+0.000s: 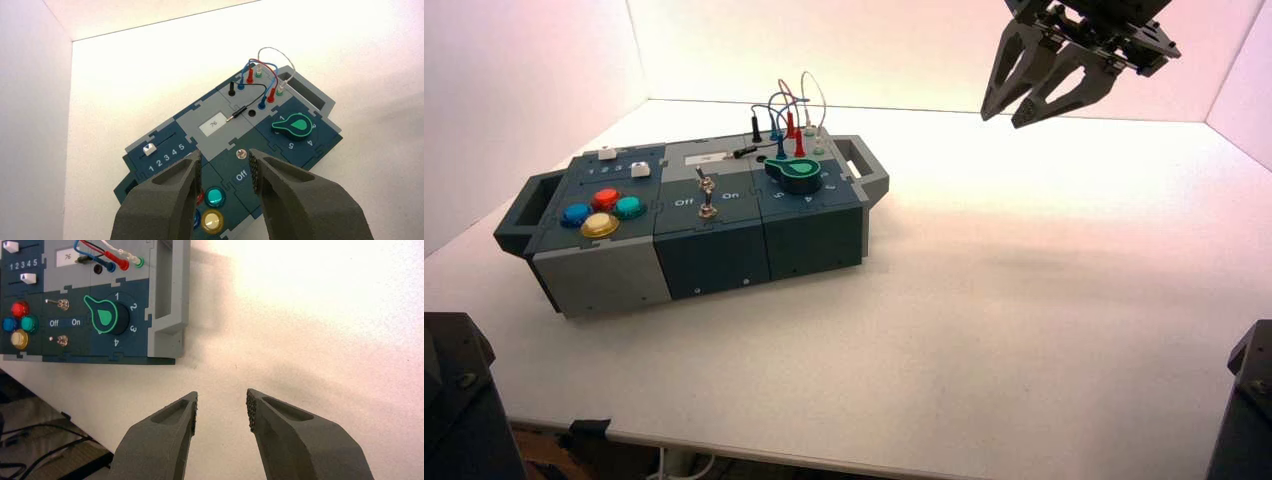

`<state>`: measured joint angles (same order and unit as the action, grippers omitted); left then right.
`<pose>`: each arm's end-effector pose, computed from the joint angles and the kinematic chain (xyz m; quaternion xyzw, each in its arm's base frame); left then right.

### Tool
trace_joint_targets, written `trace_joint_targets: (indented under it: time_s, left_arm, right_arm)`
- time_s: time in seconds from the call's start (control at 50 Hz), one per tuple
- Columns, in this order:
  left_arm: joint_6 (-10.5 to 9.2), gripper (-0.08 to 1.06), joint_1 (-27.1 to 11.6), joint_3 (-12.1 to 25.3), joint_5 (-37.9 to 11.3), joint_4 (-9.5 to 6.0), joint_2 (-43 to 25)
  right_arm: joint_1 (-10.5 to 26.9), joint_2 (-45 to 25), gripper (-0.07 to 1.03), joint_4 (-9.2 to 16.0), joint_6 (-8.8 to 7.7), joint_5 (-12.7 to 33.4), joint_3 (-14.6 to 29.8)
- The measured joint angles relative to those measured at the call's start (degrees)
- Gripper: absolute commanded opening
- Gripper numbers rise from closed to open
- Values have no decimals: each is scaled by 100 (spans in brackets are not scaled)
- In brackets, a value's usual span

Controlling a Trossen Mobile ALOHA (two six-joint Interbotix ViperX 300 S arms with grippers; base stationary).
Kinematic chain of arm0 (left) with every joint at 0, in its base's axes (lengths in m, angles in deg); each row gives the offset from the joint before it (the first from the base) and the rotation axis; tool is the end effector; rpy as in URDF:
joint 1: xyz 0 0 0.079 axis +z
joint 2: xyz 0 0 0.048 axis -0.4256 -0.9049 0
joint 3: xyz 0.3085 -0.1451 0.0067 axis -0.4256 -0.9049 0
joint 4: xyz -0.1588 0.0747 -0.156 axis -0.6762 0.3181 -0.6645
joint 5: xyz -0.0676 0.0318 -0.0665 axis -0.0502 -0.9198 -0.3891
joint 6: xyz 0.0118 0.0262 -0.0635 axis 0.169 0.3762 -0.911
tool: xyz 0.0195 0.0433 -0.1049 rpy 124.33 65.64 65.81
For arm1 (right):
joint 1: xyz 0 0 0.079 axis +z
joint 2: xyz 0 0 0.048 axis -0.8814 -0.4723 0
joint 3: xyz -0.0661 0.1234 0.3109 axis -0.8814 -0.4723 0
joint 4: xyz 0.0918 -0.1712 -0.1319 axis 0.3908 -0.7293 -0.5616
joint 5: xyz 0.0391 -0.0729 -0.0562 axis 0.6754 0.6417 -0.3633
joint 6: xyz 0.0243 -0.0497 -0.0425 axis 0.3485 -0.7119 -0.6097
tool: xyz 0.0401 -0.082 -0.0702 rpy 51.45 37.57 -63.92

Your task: View the box from the top.

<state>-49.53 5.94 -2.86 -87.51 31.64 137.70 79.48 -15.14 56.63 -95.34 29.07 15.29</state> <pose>0.2096 -0.0727 0.2155 0.0911 0.3202 -0.1688 0.9277 0.2742 0.1410 0.1178 0.0622 0.5424 0.2014 0.8132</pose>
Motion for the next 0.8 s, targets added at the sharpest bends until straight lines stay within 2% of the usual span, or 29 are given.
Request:
trace_joint_targets:
  time_s: [0.36, 0.52, 0.66, 0.7, 0.8]
  left_arm:
    - [-9, 52, 0, 0, -9, 0, 0]
    - [-26, 50, 0, 0, -62, 0, 0]
    - [9, 49, 62, 105, -510, 26, -167]
    - [18, 49, 167, 202, -686, 53, -299]
    - [62, 49, 431, 510, -1046, 79, -615]
  right_arm:
    - [0, 0, 53, -9, -9, 18, 9]
    - [44, 9, 53, -229, -70, 123, 70]
    - [352, 35, 53, -571, -79, 501, 501]
    - [404, 35, 53, -598, -79, 580, 589]
    - [686, -9, 53, -694, -62, 923, 1125]
